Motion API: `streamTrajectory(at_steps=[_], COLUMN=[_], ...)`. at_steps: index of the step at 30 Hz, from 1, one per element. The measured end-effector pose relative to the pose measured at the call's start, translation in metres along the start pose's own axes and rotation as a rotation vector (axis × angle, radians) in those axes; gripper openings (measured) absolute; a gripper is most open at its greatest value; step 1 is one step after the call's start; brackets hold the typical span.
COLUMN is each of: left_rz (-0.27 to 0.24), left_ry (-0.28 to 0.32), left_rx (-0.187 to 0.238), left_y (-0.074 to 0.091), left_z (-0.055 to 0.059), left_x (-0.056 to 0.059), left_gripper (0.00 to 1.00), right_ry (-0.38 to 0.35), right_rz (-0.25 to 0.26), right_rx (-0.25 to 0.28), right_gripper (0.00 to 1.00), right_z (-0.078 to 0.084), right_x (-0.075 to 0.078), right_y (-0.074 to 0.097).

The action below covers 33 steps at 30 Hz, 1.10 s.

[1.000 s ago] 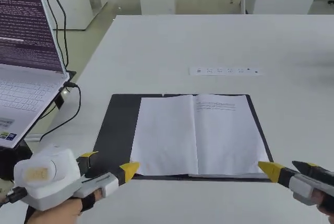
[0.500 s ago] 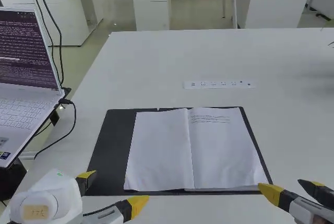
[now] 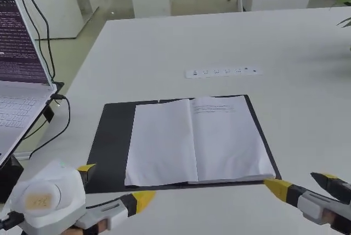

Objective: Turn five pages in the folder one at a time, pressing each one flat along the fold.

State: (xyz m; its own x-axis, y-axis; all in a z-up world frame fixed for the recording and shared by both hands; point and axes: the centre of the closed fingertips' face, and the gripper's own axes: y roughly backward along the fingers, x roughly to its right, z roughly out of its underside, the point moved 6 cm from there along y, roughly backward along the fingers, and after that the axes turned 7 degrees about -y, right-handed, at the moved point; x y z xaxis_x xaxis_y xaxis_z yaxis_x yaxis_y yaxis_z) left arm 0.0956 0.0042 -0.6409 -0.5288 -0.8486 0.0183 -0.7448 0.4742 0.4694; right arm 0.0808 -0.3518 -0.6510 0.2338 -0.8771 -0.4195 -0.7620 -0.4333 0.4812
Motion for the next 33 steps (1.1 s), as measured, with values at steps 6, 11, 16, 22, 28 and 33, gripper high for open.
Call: streamTrajectory(at_steps=[6,11,16,22,28,33], left_rz=[0.052,0.149,0.247,0.332,0.357,0.336], left_ry=[-0.039,-0.099,-0.148,-0.165,-0.166,-0.132], left_rx=[-0.004,-0.029,-0.037,-0.025,-0.032,-0.039], left_y=[-0.023,-0.062,-0.106,-0.154,-0.189,-0.213], left_z=[-0.015,-0.025,-0.028,-0.035,-0.033,-0.030], left_x=[0.012,0.042,0.081,0.124,0.146,0.153], left_gripper=[0.89,0.85,0.81,0.76,0.72,0.68], right_ry=[0.037,0.034,0.019,-0.003,-0.027,-0.038], right_rz=[-0.019,-0.039,-0.041,-0.033,-0.032,-0.033], right_rx=[-0.027,-0.031,-0.016,0.001,0.008,0.013], right_gripper=[0.80,0.78,0.75,0.70,0.67,0.65], right_z=[0.000,-0.002,-0.004,-0.002,0.000,-0.001], right_x=[-0.001,0.000,0.006,0.012,0.015,0.017], right_y=[-0.005,-0.009,-0.010,-0.012,-0.014,-0.015])
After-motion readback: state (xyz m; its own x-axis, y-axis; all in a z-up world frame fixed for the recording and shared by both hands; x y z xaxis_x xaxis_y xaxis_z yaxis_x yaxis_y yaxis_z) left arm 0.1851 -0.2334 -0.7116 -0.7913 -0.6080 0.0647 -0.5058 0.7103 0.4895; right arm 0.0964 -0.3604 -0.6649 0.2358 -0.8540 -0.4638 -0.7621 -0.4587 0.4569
